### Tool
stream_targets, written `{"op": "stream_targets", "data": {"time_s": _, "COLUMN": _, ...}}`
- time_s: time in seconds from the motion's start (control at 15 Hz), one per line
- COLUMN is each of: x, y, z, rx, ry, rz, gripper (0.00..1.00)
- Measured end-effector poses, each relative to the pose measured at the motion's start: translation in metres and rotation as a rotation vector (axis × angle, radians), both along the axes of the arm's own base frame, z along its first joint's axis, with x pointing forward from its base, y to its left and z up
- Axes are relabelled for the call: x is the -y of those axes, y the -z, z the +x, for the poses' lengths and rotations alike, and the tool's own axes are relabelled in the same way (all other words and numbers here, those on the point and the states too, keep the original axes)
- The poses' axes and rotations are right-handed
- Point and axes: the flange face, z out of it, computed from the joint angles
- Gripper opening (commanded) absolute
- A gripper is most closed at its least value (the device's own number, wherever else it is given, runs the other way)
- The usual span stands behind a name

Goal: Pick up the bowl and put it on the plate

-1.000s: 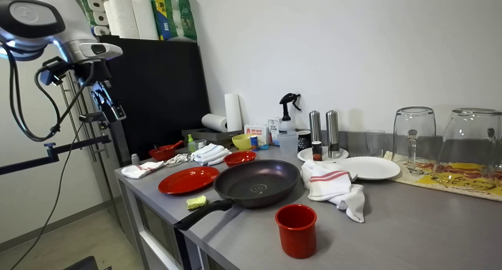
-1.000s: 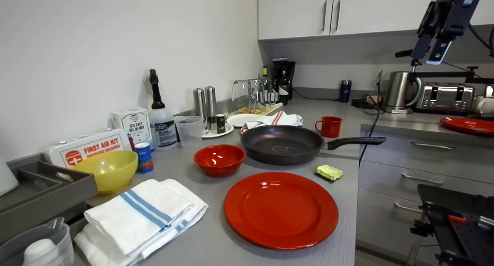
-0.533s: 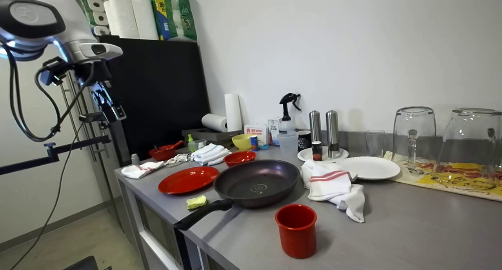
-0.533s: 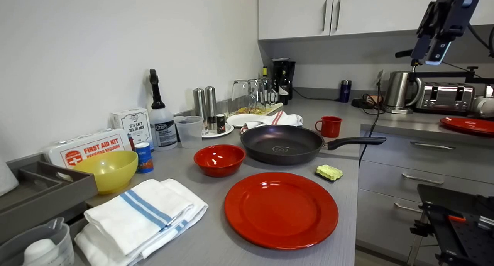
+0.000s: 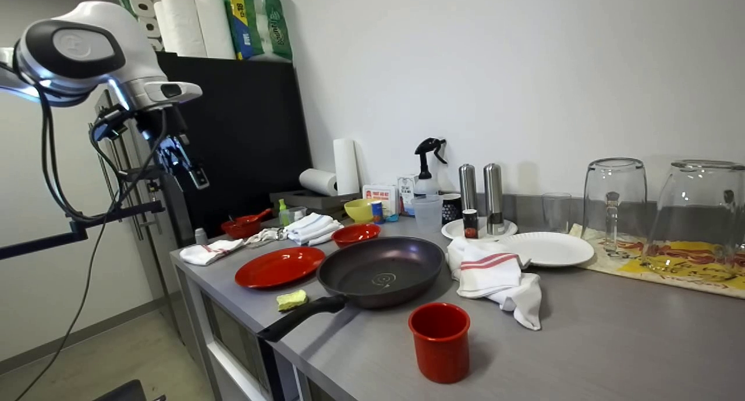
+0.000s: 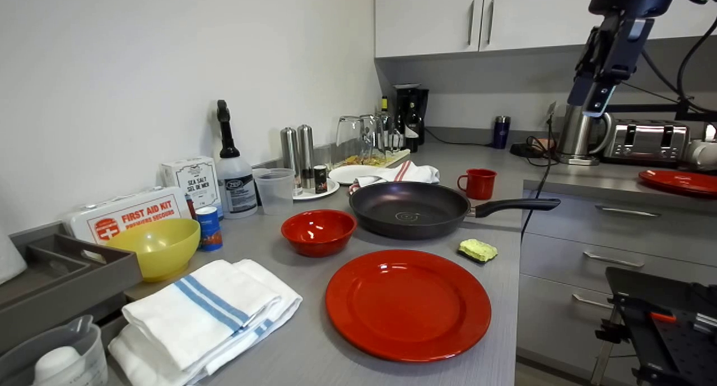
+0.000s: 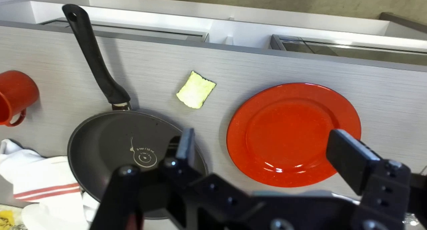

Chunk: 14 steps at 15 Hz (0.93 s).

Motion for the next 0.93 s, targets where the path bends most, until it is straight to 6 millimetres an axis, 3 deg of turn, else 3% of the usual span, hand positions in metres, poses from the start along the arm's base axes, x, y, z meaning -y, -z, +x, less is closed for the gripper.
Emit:
{"op": "stream_targets", "data": {"time_s": 0.47, "x": 0.000, "y": 0.043, "z": 0.066, "rx": -0.009, "ry": 0.043, "rz": 0.019, "gripper": 1.00}}
{"op": "stream_targets", "data": {"time_s": 0.67, "x": 0.004, "y": 0.045, "z": 0.100, "rx": -0.015, "ry": 0.102, "rz": 0.039, "gripper": 1.00}}
{"op": "stream_targets", "data": {"time_s": 0.93, "x": 0.004, "y": 0.032, "z": 0.145, "rx": 0.004, "ry": 0.156, "rz": 0.078, "gripper": 1.00}}
